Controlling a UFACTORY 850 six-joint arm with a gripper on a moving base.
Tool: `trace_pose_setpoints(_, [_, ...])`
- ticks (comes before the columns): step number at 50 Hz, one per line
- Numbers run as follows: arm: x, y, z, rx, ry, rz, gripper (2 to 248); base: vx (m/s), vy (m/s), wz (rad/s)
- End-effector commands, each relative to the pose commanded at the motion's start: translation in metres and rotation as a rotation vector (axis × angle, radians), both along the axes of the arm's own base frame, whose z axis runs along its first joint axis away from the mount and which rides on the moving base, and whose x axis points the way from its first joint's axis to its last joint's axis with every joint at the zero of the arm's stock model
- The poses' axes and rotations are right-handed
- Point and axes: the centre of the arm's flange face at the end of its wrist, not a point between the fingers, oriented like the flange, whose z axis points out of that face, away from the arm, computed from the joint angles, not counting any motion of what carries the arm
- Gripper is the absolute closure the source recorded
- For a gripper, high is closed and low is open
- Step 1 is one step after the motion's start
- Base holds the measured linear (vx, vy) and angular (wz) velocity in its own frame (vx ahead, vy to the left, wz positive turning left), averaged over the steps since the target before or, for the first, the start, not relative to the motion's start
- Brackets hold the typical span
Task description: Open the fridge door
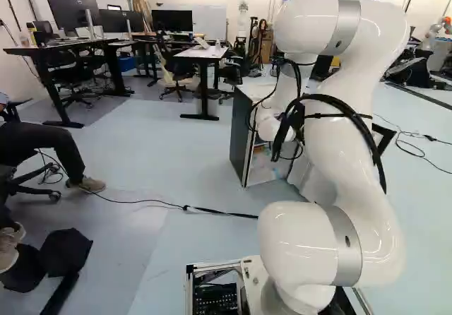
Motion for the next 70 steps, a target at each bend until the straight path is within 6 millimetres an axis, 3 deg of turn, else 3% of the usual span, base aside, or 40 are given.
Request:
trace_pose_setpoints(32, [-0.033,0.048,0.048,-0.015,-0.001,0.318,3,0.000,0.000,0.000])
trace_pose_setpoints(49, [-0.065,0.083,0.072,-0.037,0.008,0.543,3,0.000,0.000,0.000])
trace_pose_setpoints(70, [-0.109,0.119,0.088,-0.073,0.027,0.791,3,0.000,0.000,0.000])
